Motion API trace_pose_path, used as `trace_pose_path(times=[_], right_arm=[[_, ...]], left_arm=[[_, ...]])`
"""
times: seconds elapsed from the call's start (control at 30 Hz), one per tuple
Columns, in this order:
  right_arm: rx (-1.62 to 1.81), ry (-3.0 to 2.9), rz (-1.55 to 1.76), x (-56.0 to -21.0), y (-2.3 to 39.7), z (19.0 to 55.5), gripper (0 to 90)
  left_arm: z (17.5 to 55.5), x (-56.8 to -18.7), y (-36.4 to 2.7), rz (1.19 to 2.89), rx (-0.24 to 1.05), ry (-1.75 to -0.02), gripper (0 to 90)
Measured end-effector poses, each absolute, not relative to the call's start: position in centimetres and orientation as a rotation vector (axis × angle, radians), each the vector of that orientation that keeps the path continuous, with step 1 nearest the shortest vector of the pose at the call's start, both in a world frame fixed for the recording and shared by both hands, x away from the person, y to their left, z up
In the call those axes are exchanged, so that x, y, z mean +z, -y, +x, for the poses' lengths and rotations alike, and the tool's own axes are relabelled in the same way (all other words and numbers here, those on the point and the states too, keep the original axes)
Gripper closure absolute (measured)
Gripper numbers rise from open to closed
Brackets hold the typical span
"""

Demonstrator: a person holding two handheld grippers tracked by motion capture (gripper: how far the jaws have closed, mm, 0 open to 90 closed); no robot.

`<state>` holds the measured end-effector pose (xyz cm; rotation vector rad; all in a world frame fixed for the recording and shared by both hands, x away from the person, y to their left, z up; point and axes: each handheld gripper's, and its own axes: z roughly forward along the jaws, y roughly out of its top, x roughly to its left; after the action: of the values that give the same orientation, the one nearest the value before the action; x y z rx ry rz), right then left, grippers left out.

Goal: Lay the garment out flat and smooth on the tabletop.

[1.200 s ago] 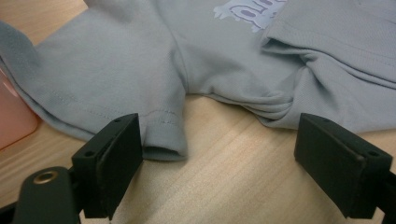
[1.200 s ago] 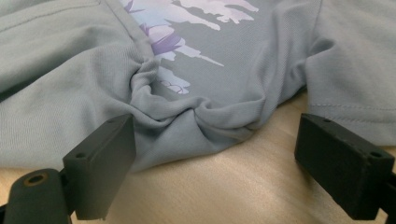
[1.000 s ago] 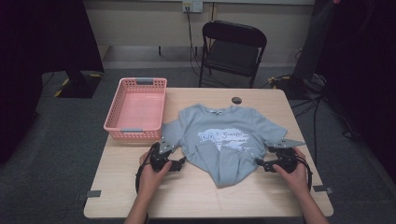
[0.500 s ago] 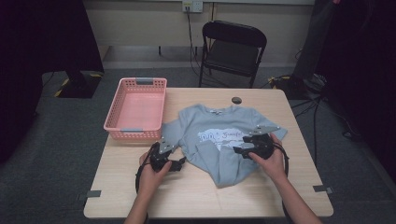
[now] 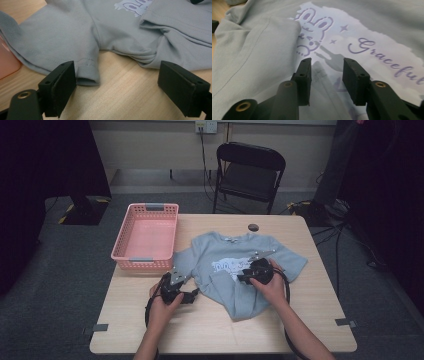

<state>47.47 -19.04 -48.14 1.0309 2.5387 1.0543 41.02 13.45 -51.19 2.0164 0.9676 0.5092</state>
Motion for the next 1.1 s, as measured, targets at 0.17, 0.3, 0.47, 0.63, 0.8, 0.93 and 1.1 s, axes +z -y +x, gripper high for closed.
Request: trace_pose_path(times=[0.17,0.3,0.47,0.63,0.8,0.93,1.1], right_arm=[[1.053,-2.541,1.053,-48.5,18.8,47.5,69.3],[1.059,-2.543,1.05,-48.3,19.0,47.4,84.0],[1.16,-2.535,1.063,-47.6,19.7,47.0,86.7],[1.21,-2.516,1.047,-46.7,20.7,45.8,87.1],[1.271,-2.502,1.045,-46.2,21.6,44.6,87.3],[1.327,-2.497,1.03,-45.6,22.3,43.3,87.5],[1.352,-2.485,0.995,-44.7,23.1,41.7,87.7]], left_arm=[[41.0,-51.2,-13.4,2.015,0.508,-0.969,14.5],[41.0,-51.2,-13.5,2.015,0.506,-0.969,14.4],[41.0,-51.2,-13.5,2.02,0.504,-0.963,13.9],[40.9,-51.2,-13.5,2.02,0.497,-0.96,13.9],[40.9,-51.2,-13.5,2.021,0.495,-0.96,13.7],[40.9,-51.2,-13.5,2.021,0.495,-0.96,13.7],[40.9,-51.2,-13.5,2.021,0.494,-0.961,13.4]])
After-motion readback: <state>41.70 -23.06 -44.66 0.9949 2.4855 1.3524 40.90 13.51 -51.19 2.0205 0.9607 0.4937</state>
